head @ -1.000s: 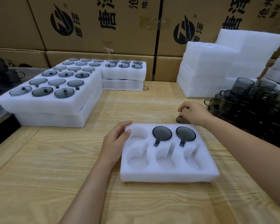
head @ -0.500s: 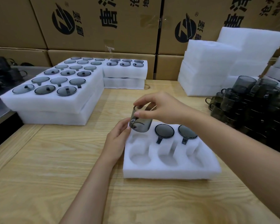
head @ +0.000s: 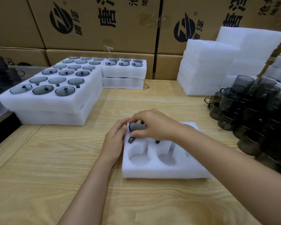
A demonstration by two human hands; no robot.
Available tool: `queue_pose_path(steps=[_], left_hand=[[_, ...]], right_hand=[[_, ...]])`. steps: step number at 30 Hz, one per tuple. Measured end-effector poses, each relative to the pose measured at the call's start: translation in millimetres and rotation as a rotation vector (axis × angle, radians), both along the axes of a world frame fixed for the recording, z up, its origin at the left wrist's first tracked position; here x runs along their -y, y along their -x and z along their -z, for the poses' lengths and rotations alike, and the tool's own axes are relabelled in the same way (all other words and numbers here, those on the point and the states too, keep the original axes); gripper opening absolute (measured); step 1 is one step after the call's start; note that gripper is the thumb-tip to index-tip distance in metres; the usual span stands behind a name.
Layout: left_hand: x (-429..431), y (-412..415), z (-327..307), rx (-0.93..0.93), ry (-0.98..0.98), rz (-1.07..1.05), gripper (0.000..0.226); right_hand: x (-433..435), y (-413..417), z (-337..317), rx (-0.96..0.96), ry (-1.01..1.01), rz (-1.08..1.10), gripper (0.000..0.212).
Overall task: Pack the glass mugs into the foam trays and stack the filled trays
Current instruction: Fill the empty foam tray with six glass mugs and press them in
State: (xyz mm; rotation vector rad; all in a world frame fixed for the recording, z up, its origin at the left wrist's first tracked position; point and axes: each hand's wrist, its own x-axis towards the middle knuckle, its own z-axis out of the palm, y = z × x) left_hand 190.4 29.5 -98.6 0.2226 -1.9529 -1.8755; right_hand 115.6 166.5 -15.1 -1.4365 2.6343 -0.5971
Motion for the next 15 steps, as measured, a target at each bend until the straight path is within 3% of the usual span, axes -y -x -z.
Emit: queue_pose_path(steps=[4, 7, 11, 15], left_hand=[[0, -2, 1, -0.005, -0.018, 0.043, 0.049], [0, -3, 2, 0.019, 0.028, 0.083, 0.057], [0, -1, 3, 0.031, -0.026, 0.098, 0.044], [-1, -3, 2, 0.032, -0.043, 0.136, 0.041]], right_hand=[[-5, -9, 19, 0.005, 0.088, 0.018, 0.036], [-8, -16, 29, 0.026, 0.036, 0.069, 0.038], [-11, -21, 30, -0.018, -0.152, 0.037, 0.043], [-11, -31, 37, -0.081, -0.174, 0.074, 0.052]])
